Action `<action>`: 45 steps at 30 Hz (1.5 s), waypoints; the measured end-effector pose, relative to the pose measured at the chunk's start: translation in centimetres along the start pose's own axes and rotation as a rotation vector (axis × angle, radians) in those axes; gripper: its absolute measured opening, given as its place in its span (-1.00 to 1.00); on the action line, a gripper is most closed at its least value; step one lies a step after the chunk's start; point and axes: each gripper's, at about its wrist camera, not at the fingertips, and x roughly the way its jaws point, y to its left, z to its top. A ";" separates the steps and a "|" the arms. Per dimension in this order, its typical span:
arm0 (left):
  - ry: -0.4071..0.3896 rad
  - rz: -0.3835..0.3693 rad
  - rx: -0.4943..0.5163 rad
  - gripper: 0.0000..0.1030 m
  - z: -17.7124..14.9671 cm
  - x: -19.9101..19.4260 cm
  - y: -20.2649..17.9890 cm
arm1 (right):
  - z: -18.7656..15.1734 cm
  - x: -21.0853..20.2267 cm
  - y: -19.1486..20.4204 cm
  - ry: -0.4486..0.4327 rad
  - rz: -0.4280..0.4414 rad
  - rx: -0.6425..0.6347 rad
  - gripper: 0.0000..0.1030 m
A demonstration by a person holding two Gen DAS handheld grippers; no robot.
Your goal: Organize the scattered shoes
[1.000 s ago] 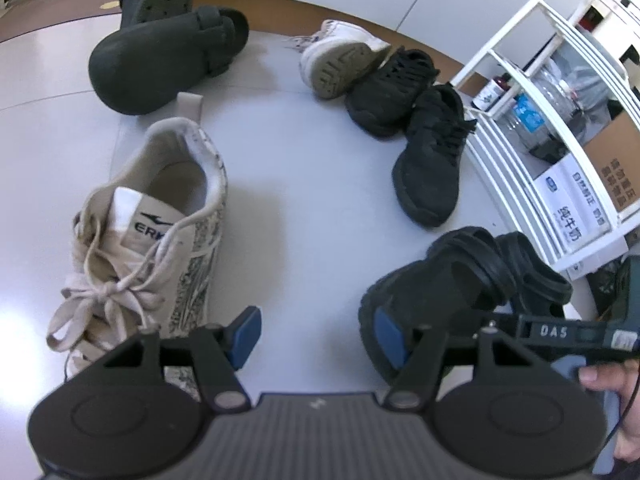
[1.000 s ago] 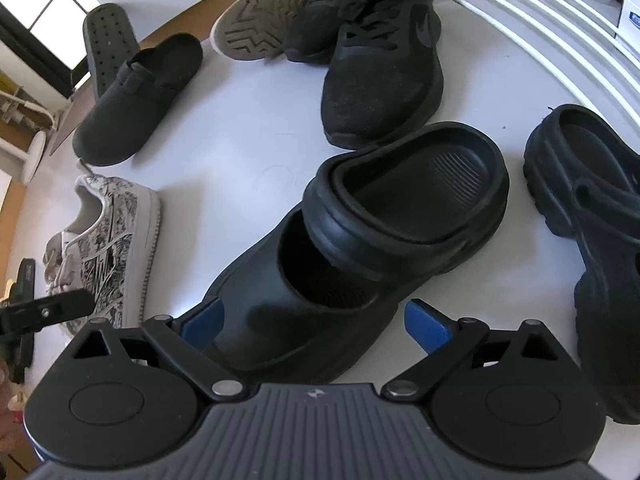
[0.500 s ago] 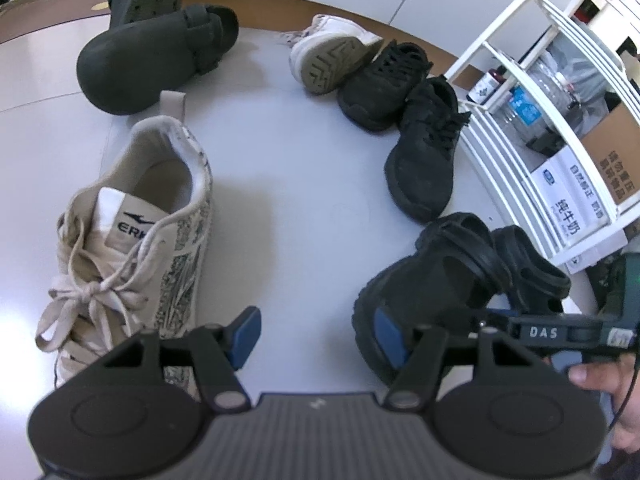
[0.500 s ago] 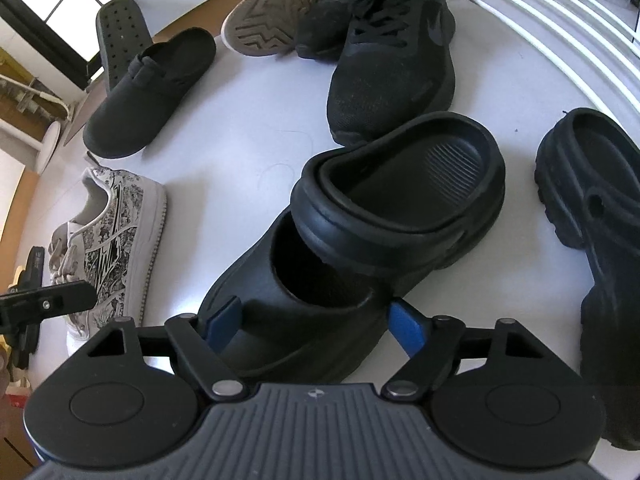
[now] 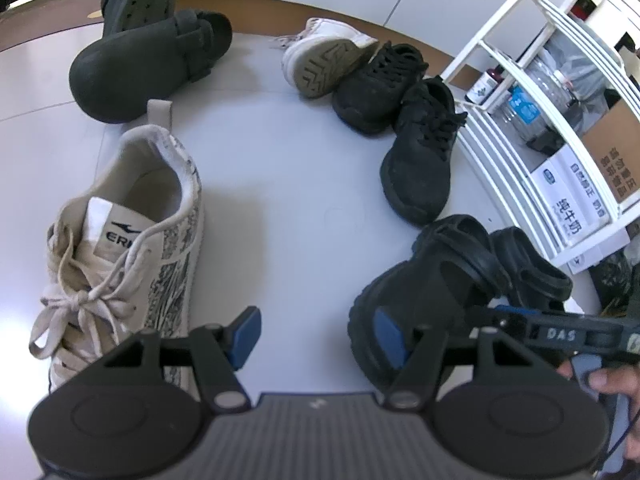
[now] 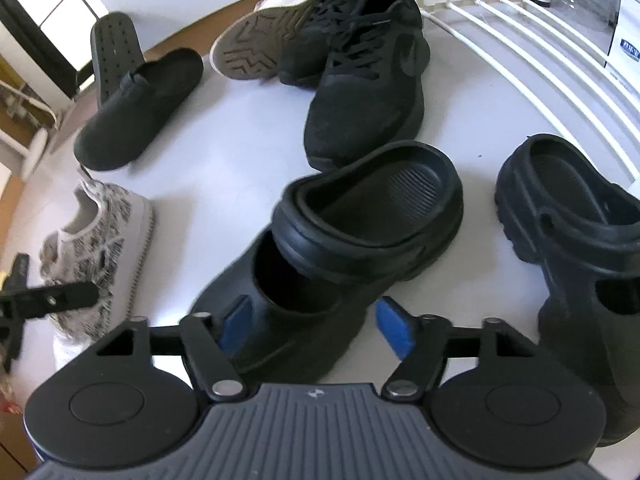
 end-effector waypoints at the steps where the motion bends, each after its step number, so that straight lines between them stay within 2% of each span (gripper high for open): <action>1: 0.000 0.000 -0.002 0.28 0.0 0.0 0.1 | 0.1 -0.1 0.0 -0.008 0.002 0.007 0.76; 12: -0.002 0.003 -0.023 0.28 -0.2 -0.3 1.0 | 1.7 1.2 -0.6 -0.042 -0.010 0.108 0.79; 14: -0.004 0.003 -0.023 0.28 -0.2 -0.3 1.0 | 1.7 1.1 -0.8 -0.043 -0.017 0.110 0.69; 16: -0.002 0.007 -0.018 0.28 -0.3 -0.2 0.8 | 1.6 1.1 -1.2 -0.042 -0.041 0.095 0.42; 36: 0.014 0.000 0.019 0.28 -0.2 0.5 -0.7 | 1.3 -0.7 -3.1 -0.063 -0.066 -0.017 0.23; 38: 0.015 0.001 0.017 0.28 -0.2 0.6 -0.7 | 1.2 -1.0 -3.2 -0.058 -0.067 0.009 0.31; 40: 0.017 0.001 0.018 0.28 -0.3 0.6 -0.6 | 0.9 -1.3 -3.2 -0.066 -0.061 0.035 0.73; 45: 0.019 -0.002 0.018 0.28 -0.3 0.6 -0.6 | 0.3 -1.0 -2.8 -0.042 -0.021 0.075 0.84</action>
